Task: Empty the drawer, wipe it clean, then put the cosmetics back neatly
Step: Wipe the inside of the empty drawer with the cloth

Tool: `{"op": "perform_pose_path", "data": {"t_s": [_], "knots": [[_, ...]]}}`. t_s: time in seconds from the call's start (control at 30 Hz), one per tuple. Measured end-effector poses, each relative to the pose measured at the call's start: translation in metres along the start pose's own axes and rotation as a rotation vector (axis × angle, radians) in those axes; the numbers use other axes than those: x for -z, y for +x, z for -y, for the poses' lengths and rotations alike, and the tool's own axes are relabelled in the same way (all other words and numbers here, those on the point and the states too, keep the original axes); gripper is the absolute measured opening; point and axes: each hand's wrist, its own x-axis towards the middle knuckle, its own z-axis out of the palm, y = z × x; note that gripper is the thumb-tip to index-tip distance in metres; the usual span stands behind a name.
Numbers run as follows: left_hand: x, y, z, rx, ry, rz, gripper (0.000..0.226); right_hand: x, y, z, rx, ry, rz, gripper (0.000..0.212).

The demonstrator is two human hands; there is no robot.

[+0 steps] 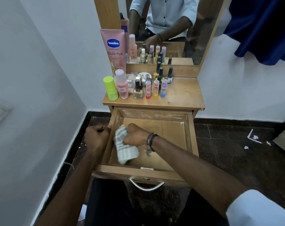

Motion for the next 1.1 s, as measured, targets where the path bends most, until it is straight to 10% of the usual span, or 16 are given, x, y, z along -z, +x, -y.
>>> {"op": "perform_pose_path", "data": {"t_s": [0.13, 0.43, 0.8, 0.87, 1.1], "knots": [[0.003, 0.002, 0.003, 0.068, -0.134, 0.040, 0.014, -0.044, 0.017, 0.017, -0.035, 0.276, -0.061, 0.019], [0.002, 0.002, 0.002, 0.132, -0.237, 0.043, 0.012, -0.051, 0.019, 0.016, -0.063, 0.017, 0.078, 0.028], [0.001, 0.003, 0.002, 0.133, -0.101, 0.022, 0.027, -0.022, 0.064, 0.029, -0.125, 0.376, -0.232, 0.032], [0.000, 0.004, 0.002, 0.125, -0.074, 0.023, 0.030, -0.007, 0.066, 0.036, -0.101, 0.379, -0.332, 0.006], [0.001, 0.006, 0.004, 0.080, -0.041, 0.012, 0.033, -0.012, 0.075, 0.027, -0.055, 0.341, -0.366, 0.034]]}}
